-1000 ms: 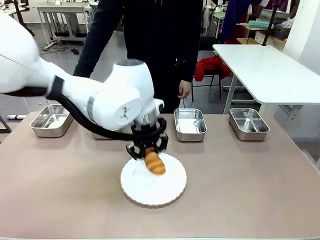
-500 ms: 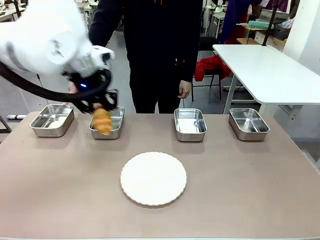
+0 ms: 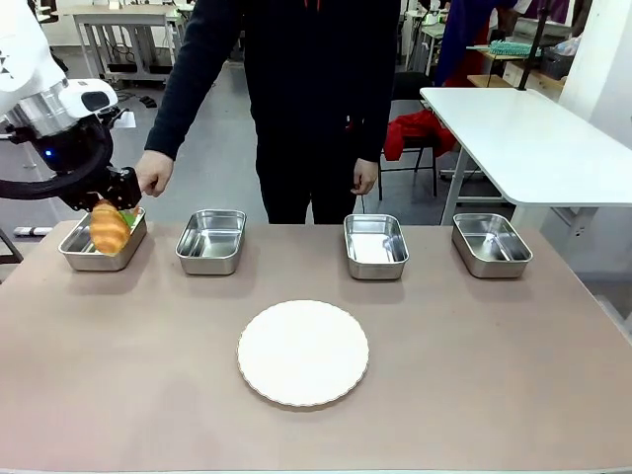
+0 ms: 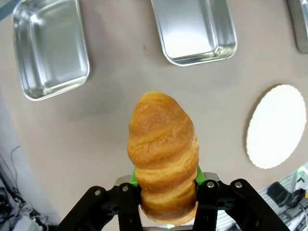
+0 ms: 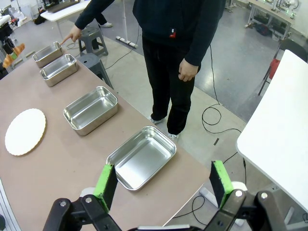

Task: Place the bread in the container.
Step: Place the Butter Roll into the Airtight Container indicated by the human.

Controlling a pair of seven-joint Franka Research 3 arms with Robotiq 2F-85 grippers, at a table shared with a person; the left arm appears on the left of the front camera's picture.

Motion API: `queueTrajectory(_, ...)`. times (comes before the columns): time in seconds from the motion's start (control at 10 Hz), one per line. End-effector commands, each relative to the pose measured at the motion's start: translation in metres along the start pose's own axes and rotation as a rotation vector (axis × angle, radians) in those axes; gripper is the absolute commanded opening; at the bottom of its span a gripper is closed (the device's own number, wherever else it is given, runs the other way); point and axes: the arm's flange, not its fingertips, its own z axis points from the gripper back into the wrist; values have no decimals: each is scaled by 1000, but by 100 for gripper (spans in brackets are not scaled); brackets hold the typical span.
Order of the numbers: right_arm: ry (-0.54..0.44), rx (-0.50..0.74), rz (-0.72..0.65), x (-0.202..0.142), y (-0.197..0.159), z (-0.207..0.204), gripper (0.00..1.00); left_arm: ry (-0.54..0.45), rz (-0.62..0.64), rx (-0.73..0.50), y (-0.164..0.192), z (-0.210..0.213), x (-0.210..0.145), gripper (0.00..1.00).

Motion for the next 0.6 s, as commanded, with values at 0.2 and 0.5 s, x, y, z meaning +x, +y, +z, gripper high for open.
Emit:
queueTrajectory(0.2,-6,0,4,2,1,1,100,-9,28,6,-19,5,-2,38)
queueTrajectory(0.5,-6,0,4,2,1,1,100,-6,-59,-49,32,-3,31,38)
